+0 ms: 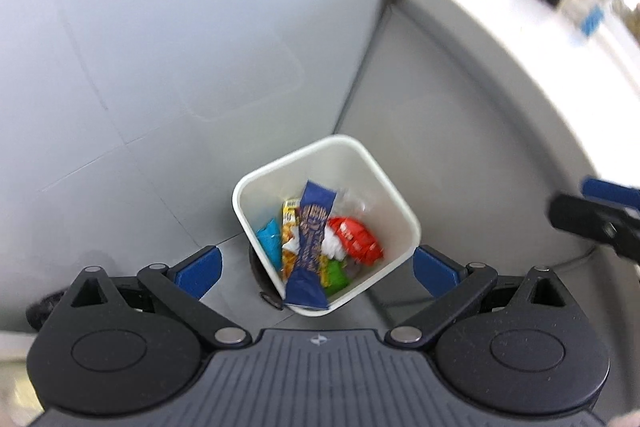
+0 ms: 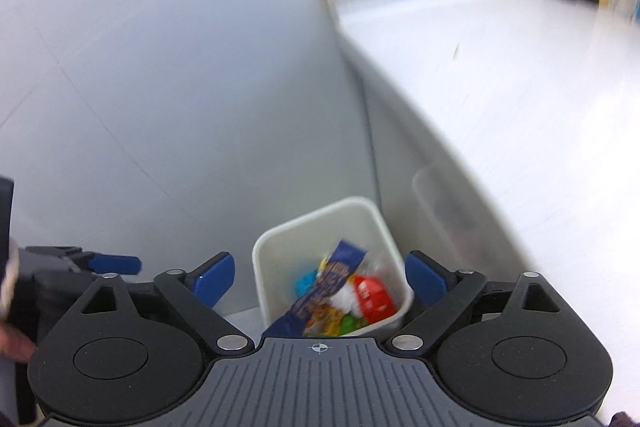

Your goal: Collect trash

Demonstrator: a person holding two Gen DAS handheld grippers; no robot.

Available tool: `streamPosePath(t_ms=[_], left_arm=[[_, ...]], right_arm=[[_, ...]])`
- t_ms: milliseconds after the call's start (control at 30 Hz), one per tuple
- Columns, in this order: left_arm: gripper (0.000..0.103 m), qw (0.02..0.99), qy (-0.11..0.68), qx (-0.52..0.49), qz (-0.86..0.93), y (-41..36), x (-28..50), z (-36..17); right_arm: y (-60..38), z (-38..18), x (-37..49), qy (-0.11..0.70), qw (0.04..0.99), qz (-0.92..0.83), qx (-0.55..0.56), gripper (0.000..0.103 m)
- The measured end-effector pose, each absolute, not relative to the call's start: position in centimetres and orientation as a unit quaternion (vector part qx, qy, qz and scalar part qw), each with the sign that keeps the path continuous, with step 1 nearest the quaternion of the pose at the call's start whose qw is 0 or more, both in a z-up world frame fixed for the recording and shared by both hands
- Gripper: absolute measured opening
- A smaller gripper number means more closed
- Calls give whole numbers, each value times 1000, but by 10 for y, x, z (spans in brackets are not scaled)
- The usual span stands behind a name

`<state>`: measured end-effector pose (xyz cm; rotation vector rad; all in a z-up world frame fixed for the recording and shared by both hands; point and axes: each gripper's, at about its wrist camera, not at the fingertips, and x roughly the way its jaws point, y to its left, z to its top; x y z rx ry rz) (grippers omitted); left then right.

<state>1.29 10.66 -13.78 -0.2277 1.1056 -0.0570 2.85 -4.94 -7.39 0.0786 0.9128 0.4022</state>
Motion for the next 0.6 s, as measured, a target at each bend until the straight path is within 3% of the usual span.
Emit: streamPosePath(t_ms=[300,600], left_arm=[[102,853,502,-143,14,86,0,-83],[102,843,520,-140,-6,50,-5,-48]], right_arm=[[-88,0,-2,406,903,141,8,100],[-116,35,-18,405,909,94,-6,100]])
